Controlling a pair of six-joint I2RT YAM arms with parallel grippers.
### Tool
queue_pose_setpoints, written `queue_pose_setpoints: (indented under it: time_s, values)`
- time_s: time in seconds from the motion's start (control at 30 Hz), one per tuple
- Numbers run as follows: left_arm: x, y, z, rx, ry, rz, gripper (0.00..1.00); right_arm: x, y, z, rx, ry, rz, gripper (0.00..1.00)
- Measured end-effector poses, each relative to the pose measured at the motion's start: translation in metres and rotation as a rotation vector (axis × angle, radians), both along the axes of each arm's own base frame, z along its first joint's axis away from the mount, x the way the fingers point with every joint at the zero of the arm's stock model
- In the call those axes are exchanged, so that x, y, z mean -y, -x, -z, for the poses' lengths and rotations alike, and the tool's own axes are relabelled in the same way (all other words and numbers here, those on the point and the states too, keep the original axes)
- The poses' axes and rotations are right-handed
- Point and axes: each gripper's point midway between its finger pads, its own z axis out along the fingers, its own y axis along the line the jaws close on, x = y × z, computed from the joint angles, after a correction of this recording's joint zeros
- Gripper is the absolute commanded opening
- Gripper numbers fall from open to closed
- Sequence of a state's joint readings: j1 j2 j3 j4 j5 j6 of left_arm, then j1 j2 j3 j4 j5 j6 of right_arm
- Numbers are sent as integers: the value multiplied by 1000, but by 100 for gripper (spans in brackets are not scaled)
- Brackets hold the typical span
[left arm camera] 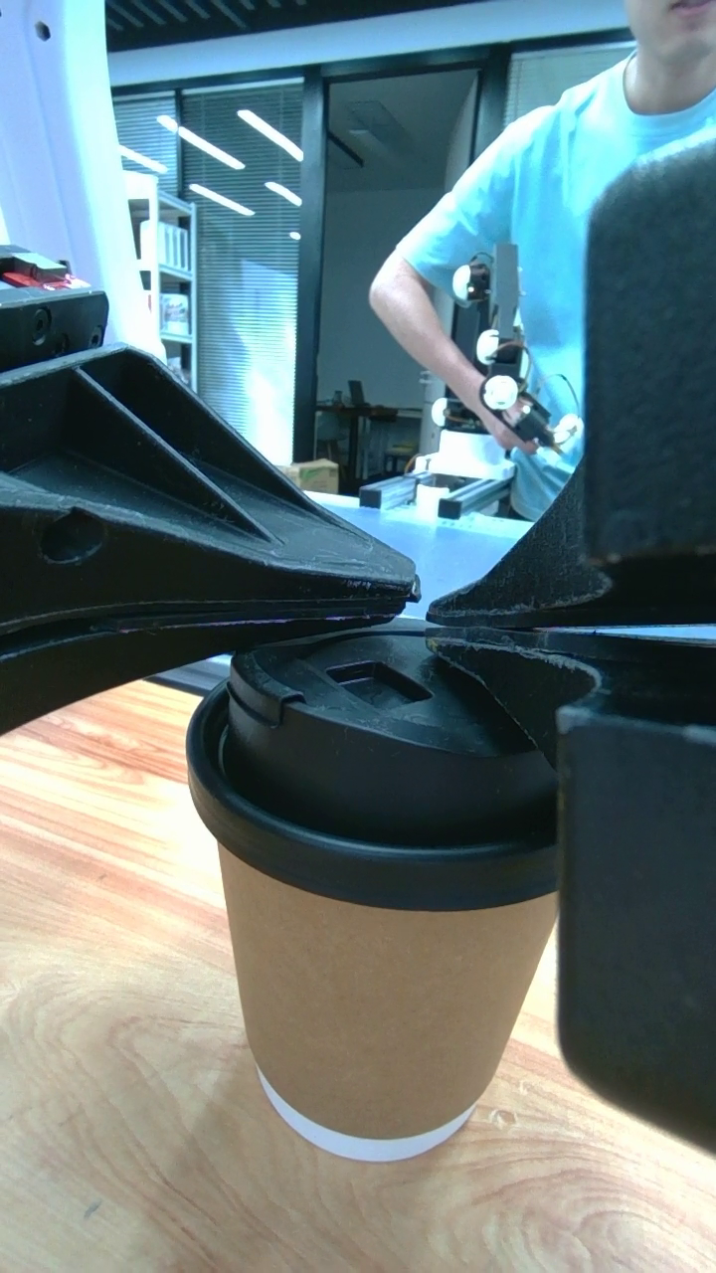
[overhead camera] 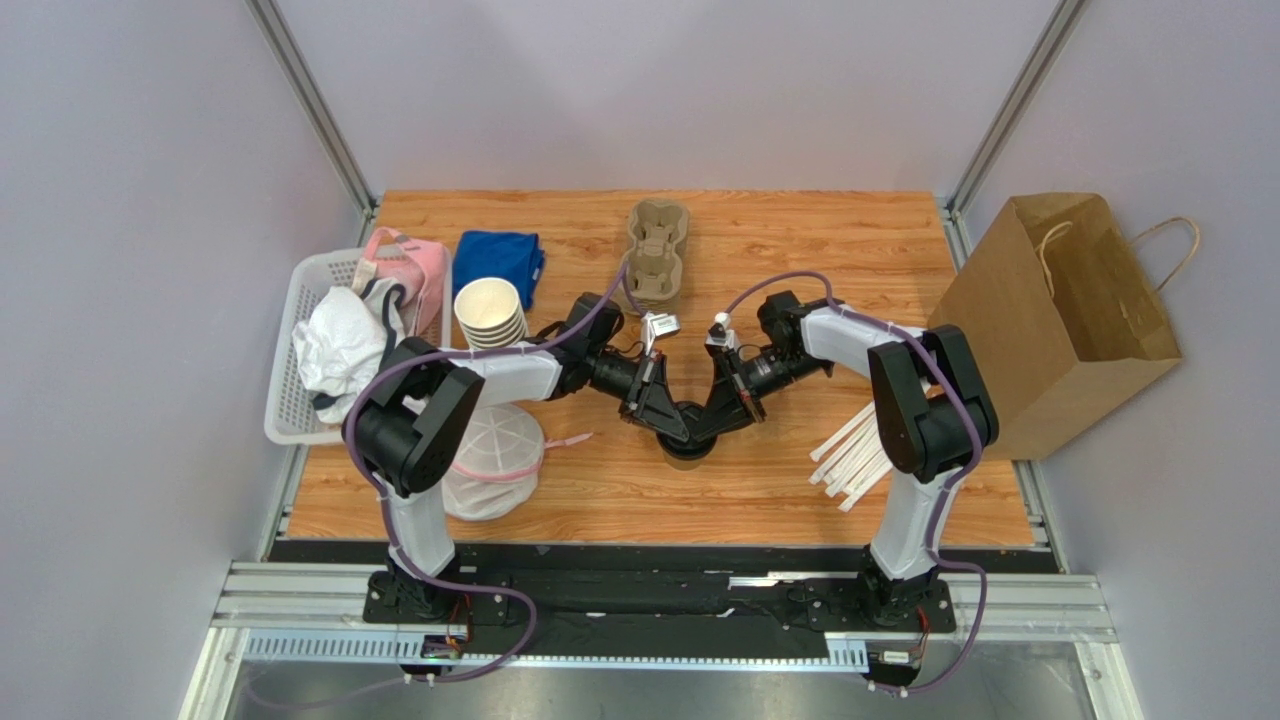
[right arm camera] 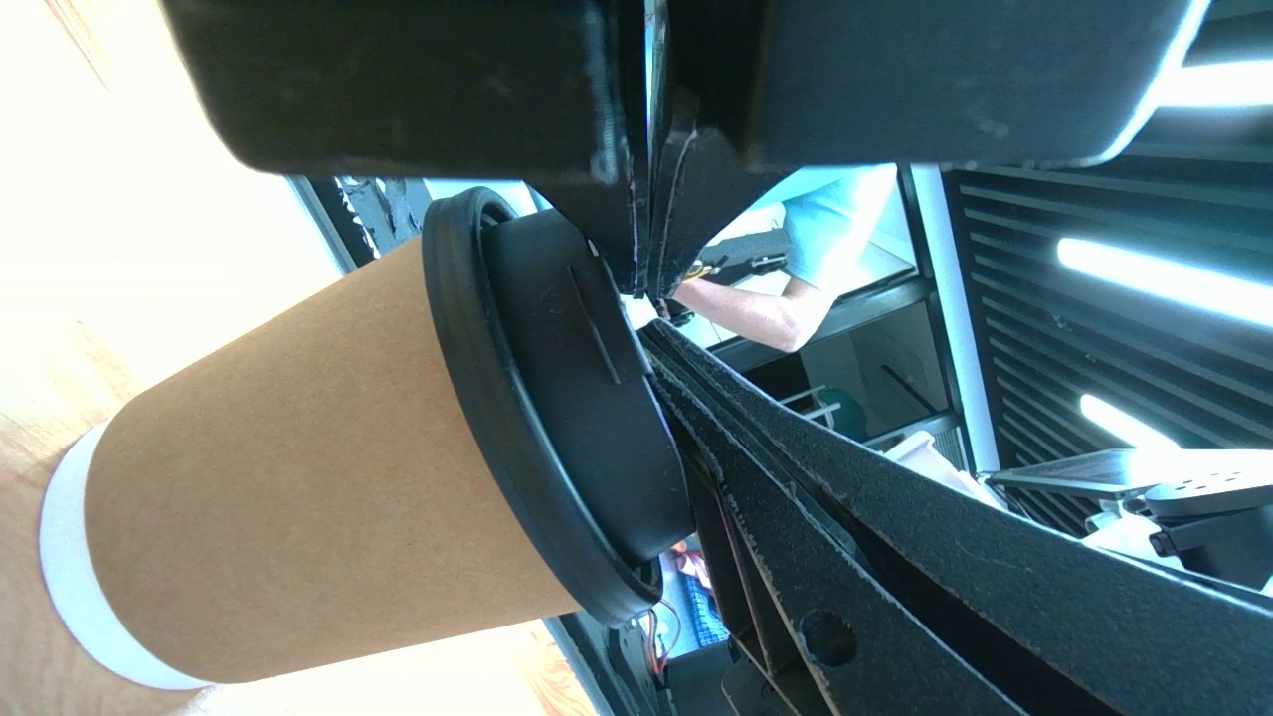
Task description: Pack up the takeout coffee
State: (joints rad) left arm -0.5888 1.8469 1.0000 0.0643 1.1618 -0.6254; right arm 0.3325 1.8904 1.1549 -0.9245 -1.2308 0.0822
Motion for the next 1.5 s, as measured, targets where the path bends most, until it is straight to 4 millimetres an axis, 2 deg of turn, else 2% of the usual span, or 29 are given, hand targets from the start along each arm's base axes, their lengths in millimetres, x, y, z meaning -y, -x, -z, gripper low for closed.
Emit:
queue_pose_setpoints:
  time_s: [0.53, 0.77, 0.97, 1.1, 1.23, 1.5]
  values:
    - [-4, -3, -5, 81, -15, -36, 0, -4, 2, 0, 73, 35, -28, 0]
    - [-6, 0, -23, 193, -30, -65, 0, -4, -2, -4, 134, 56, -41, 0]
    - [-7, 9, -47, 247, 8, -58, 0, -8, -9, -37, 228, 5, -39, 0]
    - [-4, 17, -49, 255, 11, -41, 0, -11, -14, -53, 271, -15, -28, 0]
    - [2, 24, -42, 248, -8, -29, 0, -12, -19, -46, 256, 15, -17, 0]
    - [6, 18, -11, 195, -79, -50, 0, -12, -28, -10, 190, 103, -7, 0]
